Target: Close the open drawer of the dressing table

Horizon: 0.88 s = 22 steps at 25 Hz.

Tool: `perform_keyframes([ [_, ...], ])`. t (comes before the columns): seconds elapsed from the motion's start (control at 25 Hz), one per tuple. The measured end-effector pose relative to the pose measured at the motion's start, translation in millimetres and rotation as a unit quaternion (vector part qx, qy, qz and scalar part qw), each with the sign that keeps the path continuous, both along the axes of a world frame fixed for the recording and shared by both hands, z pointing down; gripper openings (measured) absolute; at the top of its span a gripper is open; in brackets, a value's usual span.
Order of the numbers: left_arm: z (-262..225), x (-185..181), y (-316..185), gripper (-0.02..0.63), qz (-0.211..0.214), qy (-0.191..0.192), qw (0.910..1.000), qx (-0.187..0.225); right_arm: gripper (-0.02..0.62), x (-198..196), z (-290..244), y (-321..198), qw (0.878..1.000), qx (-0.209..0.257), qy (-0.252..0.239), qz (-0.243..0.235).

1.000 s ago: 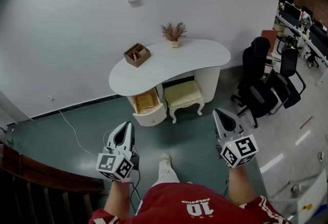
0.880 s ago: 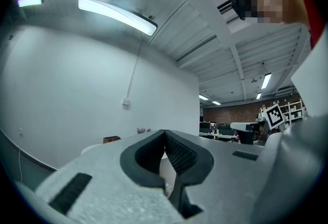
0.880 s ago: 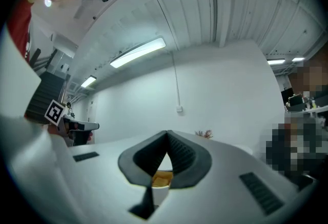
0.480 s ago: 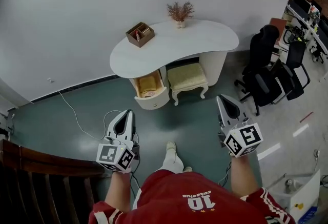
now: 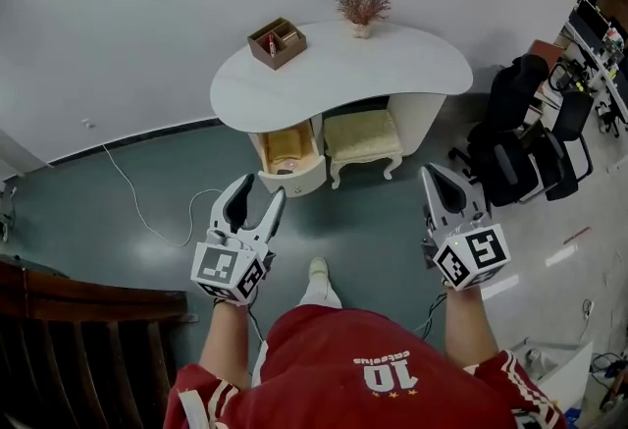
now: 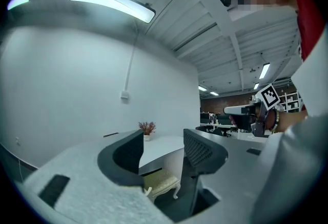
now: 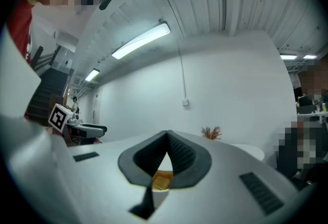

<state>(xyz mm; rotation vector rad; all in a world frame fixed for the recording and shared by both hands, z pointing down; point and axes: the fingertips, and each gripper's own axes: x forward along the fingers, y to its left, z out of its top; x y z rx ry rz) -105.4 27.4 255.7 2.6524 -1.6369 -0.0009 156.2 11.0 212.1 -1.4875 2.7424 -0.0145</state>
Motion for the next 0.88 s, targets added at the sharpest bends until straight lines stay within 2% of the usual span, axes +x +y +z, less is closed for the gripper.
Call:
perform_keyframes([
  [0.04, 6.0, -0.3, -4.8, 0.257, 0.002, 0.001, 1.0000, -0.007, 0.006, -3.4, 3.2, -3.8, 1.000, -0.004, 0.003, -0.003],
  [0.08, 12.7, -0.8, -8.8, 0.266, 0.004, 0.005, 0.9999, -0.015, 0.006, -6.3, 7.1, -7.3, 1.000, -0.008, 0.005, -0.007],
  [0.24, 47.6, -1.8, -23.2, 0.265, 0.008, 0.024, 0.9984, -0.050, 0.006, -13.3, 26.9, -20.7, 0.999, -0.031, 0.013, -0.014],
  [0.6, 137.6, 7.2, -52.7, 0.250, 0.017, 0.025, 0.9923, -0.120, 0.006, -30.5, 89.9, -55.7, 0.995, -0.089, 0.028, -0.023],
  [0.88, 224.9, -7.0, -82.9, 0.247, -0.040, 0.041, 0.9863, -0.154, 0.006, -58.4, 147.2, -77.3, 0.990, -0.127, 0.040, -0.040],
])
